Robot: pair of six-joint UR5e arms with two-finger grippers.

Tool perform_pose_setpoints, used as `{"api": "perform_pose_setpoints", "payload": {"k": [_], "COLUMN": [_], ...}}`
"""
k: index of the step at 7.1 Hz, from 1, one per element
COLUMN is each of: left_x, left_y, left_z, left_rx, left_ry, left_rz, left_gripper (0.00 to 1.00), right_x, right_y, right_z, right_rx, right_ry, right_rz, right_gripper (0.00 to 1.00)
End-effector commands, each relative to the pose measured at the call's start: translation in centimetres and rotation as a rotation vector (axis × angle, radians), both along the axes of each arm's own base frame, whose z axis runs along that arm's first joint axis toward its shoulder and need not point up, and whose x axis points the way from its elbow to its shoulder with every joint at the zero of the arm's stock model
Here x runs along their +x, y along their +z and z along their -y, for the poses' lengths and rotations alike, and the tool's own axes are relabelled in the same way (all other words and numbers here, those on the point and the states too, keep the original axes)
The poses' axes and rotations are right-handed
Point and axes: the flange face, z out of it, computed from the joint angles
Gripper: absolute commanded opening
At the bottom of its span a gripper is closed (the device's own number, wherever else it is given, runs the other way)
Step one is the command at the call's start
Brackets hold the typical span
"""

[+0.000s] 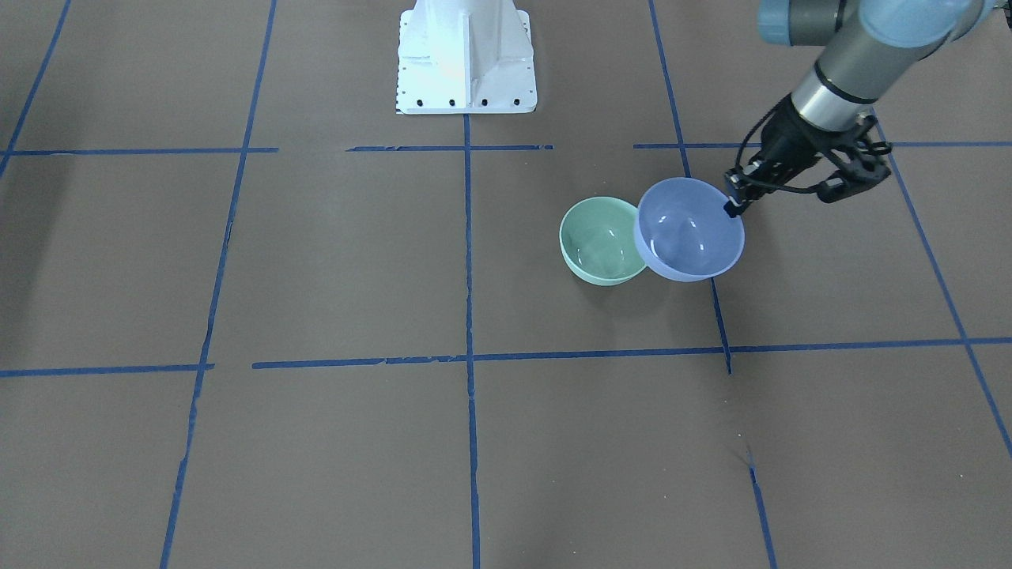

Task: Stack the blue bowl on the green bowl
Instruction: 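Lift the blue bowl with the left gripper and carry it over the green bowl, then lower the blue bowl into the green bowl and open the left gripper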

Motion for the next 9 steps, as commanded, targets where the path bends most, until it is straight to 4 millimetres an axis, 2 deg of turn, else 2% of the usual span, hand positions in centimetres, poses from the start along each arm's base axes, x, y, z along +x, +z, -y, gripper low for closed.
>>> {"api": "perform_pose_setpoints", "payload": {"k": [1, 3, 5, 9], "left_x": [5.5, 7.1, 9.0, 10.5], "left_y": [-1.7, -1.1, 0.9, 1.2], "left_z": [-2.7, -3.5, -3.2, -2.6], "left_rx": [-0.035, -0.059, -0.075, -0.081], "left_ry": [0.002, 0.006, 0.01, 0.018], "left_rz": [0.02, 0.034, 0.074, 0.084], "left_gripper": [0.0, 0.0, 0.0, 0.0], "right_x": [0.0, 0.0, 0.0, 0.0], "right_y": [0.0, 0.0, 0.0, 0.0], "right_z": [0.0, 0.0, 0.0, 0.0], "right_rx": [0.0, 0.0, 0.0, -0.001], "right_ry": [0.0, 0.0, 0.0, 0.001], "right_rz": [0.0, 0.0, 0.0, 0.0], "right_gripper": [1.0, 1.0, 1.0, 1.0]}}
